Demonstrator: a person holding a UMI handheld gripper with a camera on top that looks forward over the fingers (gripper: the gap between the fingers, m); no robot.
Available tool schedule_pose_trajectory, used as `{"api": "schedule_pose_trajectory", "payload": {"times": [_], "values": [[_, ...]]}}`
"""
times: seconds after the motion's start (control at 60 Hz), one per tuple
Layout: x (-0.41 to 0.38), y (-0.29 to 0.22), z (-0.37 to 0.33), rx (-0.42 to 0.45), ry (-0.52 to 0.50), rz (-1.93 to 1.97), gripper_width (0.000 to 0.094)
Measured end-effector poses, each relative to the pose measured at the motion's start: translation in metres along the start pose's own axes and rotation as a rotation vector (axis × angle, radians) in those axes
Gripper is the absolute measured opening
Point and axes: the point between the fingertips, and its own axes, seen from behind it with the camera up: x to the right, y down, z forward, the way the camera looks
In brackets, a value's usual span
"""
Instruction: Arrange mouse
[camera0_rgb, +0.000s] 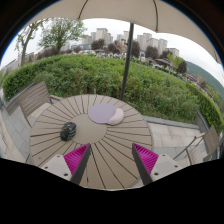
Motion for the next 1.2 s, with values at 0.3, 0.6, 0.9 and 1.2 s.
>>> {"api": "schedule_pose_trajectory", "payload": {"times": [0.3, 0.6, 0.9, 1.2], "values": [[-0.071, 0.000, 0.000, 0.023, -0.123, -0.047, 0.0852], [-0.160, 0.013, 0.006, 0.036, -0.253, -0.111, 0.0853], [-0.219, 0.028, 0.053, 0.041, -0.317, -0.113, 0.0853], [-0.242, 0.030, 0.144, 0.046, -0.280, -0.085, 0.0859]]}}
